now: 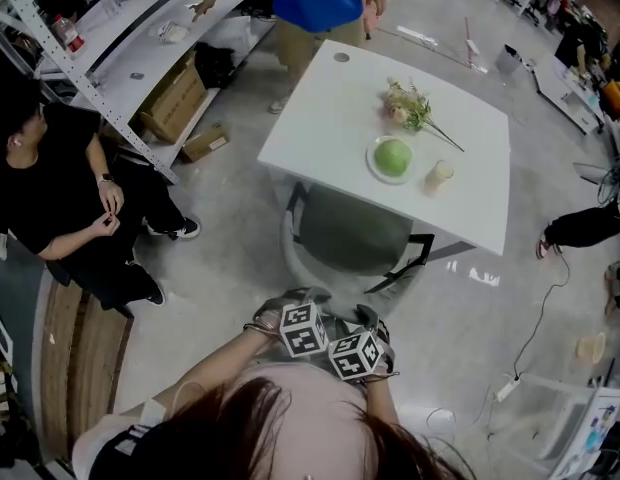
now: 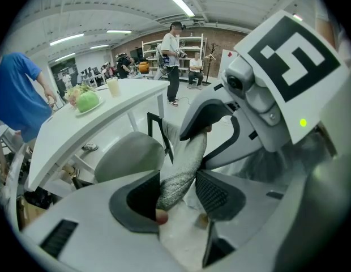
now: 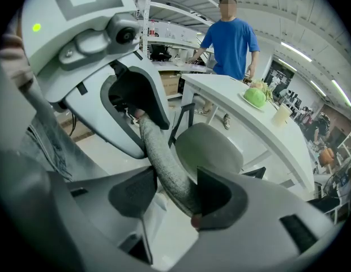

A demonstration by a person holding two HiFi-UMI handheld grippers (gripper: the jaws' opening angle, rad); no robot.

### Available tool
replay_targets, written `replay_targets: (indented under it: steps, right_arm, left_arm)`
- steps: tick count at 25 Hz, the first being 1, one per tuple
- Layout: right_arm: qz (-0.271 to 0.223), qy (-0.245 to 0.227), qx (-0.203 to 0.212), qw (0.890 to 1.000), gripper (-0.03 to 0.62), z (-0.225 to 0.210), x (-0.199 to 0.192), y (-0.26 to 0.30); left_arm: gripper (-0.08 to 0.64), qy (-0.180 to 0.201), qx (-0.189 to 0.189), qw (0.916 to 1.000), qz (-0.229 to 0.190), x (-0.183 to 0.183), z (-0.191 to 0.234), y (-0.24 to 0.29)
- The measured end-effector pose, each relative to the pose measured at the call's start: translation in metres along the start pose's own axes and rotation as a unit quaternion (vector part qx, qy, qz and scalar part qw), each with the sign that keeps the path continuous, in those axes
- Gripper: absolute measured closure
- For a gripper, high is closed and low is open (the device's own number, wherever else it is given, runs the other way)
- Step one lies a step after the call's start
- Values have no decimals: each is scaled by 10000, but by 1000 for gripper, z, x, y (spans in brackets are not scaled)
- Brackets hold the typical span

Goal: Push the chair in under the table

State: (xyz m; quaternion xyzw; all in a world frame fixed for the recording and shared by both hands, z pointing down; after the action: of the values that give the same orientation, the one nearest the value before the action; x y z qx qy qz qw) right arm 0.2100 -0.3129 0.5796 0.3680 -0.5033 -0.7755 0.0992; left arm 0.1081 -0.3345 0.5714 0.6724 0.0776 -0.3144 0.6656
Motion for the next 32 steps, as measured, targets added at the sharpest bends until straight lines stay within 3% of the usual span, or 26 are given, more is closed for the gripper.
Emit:
replay_targets:
  steps: [32]
  right_arm:
    - [-174, -445, 75, 9988, 371, -61, 22, 26]
  left_arm:
    - [357, -219, 127, 9997, 25, 36, 54, 16]
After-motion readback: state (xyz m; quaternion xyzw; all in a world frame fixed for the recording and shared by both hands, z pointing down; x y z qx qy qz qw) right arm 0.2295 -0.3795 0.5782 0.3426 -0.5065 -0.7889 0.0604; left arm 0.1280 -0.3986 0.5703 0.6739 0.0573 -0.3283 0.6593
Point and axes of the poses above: the fingertips, and each gripper's own axes: y forward along the fingers, z to its left, x out of its top, the point moved 10 cm from there along -y, backward along the fingers, and after that the axes turned 5 degrees about -x, right-handed, at the moved point
